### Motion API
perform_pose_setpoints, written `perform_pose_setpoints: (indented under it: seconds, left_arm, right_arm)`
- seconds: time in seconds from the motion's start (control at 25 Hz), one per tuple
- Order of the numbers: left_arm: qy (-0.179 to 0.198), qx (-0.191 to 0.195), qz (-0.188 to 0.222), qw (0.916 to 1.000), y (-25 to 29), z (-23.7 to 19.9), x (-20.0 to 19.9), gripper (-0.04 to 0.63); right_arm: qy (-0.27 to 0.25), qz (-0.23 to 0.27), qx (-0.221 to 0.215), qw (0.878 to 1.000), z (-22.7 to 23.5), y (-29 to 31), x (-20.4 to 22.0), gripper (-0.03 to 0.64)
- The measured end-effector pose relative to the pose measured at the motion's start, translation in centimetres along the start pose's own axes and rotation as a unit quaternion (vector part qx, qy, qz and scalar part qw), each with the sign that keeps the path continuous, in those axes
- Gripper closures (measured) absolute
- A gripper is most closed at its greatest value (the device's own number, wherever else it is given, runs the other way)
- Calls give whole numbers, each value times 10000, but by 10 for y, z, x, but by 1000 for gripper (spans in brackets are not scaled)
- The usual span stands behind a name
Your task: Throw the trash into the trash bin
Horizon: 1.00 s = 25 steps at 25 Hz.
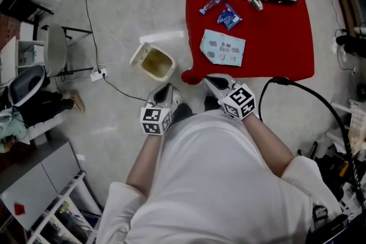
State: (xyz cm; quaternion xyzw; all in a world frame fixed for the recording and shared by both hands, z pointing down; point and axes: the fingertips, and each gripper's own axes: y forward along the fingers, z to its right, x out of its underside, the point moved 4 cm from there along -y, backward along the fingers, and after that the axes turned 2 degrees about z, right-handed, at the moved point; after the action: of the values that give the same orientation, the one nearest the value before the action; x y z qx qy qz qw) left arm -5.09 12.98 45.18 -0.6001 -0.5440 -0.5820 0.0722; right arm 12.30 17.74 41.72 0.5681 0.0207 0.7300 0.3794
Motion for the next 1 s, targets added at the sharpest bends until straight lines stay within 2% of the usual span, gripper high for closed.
perform_pose_setpoints:
  seconds: [0.24, 0.48, 0.68, 1.0]
  left_arm:
    - [-44, -88, 221, 9997, -3, 2, -13, 591]
    - [-31, -146, 189, 9997, 1, 10, -11, 591]
    - [-36, -158, 77, 9998, 4, 13, -10, 591]
    - [-67, -197, 5, 9998, 21, 28, -15, 591]
  right_arm:
    - [-112, 48, -83, 9999, -4, 5, -9, 617]
    - [-158, -5, -59, 9999, -1, 0, -7, 617]
    - [41, -114, 242, 9996, 26, -4, 3, 613]
    - [511, -336, 934, 9938, 107, -24, 24, 547]
